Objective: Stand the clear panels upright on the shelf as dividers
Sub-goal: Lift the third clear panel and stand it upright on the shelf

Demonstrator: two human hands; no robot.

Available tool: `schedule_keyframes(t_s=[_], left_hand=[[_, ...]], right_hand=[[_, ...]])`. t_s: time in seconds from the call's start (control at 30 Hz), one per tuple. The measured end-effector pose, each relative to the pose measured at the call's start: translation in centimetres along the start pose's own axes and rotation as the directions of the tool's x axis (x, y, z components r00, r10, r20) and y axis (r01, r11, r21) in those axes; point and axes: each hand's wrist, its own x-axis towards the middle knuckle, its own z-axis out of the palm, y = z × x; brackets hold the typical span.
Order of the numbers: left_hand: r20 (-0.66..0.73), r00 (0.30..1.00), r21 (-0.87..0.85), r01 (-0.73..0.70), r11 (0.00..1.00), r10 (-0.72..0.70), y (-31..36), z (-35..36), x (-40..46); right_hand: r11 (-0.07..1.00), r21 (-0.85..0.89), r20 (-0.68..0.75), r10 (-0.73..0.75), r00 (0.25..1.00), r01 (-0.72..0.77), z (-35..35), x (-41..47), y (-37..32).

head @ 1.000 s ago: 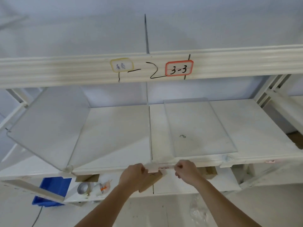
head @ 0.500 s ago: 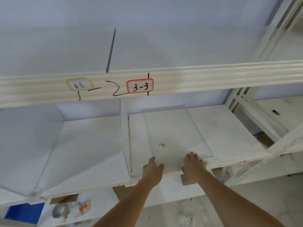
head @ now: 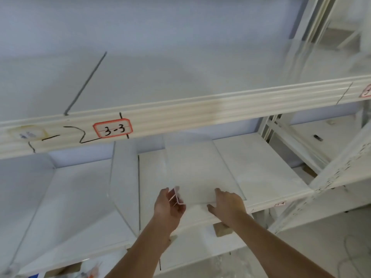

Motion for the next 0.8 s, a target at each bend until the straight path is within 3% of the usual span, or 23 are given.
schedule_keyframes(t_s=[0.1,0.17,0.2,0.27,0.33,0.37,0.43,0.53,0.7,0.8], left_hand=[[0.196,0.979,0.007,-0.067,0.998,0.065,-1.1,3.8,-1.4],[0.281,0.949,0.219,-0.208,0.953,0.142,-2.6,6.4,-1.9],[0.311,0.935,0.402,-0.29,0.869,0.168,-3.8,7.3,-1.7],[0.362,0.914,0.746,-0.402,0.53,0.183,-6.4,8.3,-0.5],[0.403,0.907,0.881,-0.42,0.217,0.121,-9.0,8.9,0.4],[0.408,0.908,0.902,-0.417,0.112,0.098,-10.2,9.4,0.4],[0.421,0.9,0.906,-0.423,-0.003,0.112,-12.1,10.6,0.3],[0.428,0.869,0.903,-0.395,-0.172,0.25,-13.8,12.5,-0.2],[0.388,0.857,0.921,-0.355,-0.159,0.34,-14.5,13.2,-0.6],[0.38,0.855,0.925,-0.349,-0.149,0.354,-14.4,13.6,-0.4]], right_hand=[[0.996,0.028,-0.031,-0.086,0.996,0.087,-2.9,0.9,2.3],[0.987,0.09,-0.001,-0.133,0.991,0.133,-4.4,1.0,4.1],[0.982,0.117,0.006,-0.15,0.989,0.149,-5.0,0.8,4.9],[0.967,0.178,0.014,-0.185,0.983,0.18,-6.0,0.4,6.5],[0.944,0.273,0.027,-0.198,0.98,0.183,-6.7,0.0,7.8],[0.93,0.322,0.035,-0.201,0.979,0.179,-7.1,-0.3,8.2],[0.904,0.382,0.032,-0.222,0.975,0.193,-7.5,-0.9,8.7],[0.887,0.401,0.032,-0.263,0.964,0.229,-8.3,-1.2,9.2],[0.783,0.595,0.047,-0.259,0.965,0.181,-10.1,-1.3,10.1],[0.787,0.589,0.04,-0.256,0.966,0.185,-10.9,-1.2,10.3]])
